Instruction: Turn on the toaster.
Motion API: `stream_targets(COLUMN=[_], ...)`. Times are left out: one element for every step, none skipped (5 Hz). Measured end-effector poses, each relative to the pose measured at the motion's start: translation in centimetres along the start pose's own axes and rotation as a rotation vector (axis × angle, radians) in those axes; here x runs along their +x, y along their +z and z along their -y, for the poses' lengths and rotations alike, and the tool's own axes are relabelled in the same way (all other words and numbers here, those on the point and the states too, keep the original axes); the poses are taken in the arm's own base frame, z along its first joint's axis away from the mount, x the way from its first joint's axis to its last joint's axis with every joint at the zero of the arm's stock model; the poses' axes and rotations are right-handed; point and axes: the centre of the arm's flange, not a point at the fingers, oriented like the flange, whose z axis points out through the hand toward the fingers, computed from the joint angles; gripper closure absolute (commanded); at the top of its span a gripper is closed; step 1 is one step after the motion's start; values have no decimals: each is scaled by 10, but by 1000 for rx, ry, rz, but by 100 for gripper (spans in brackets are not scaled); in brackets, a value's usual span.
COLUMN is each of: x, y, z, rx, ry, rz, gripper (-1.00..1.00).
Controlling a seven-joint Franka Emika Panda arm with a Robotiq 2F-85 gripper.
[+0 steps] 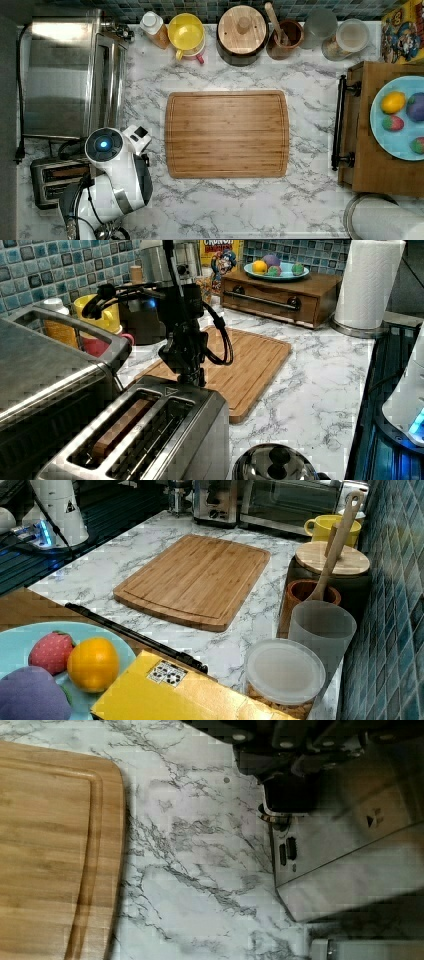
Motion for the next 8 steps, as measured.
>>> stream_targets(x=[1,0,1,1,2,2,3,3], y=[0,0,0,0,0,0,-1,0], z=[-2,-3,-4,-6,-9,-7,-10,-12], rx=[-1,-1,-1,14,17,13,17,26], ry=[-66,-77,-75,-59,-53,-59,-50,-38], rz=[-1,2,2,6,8,8,7,10], gripper=[100,100,100,100,100,100,100,100])
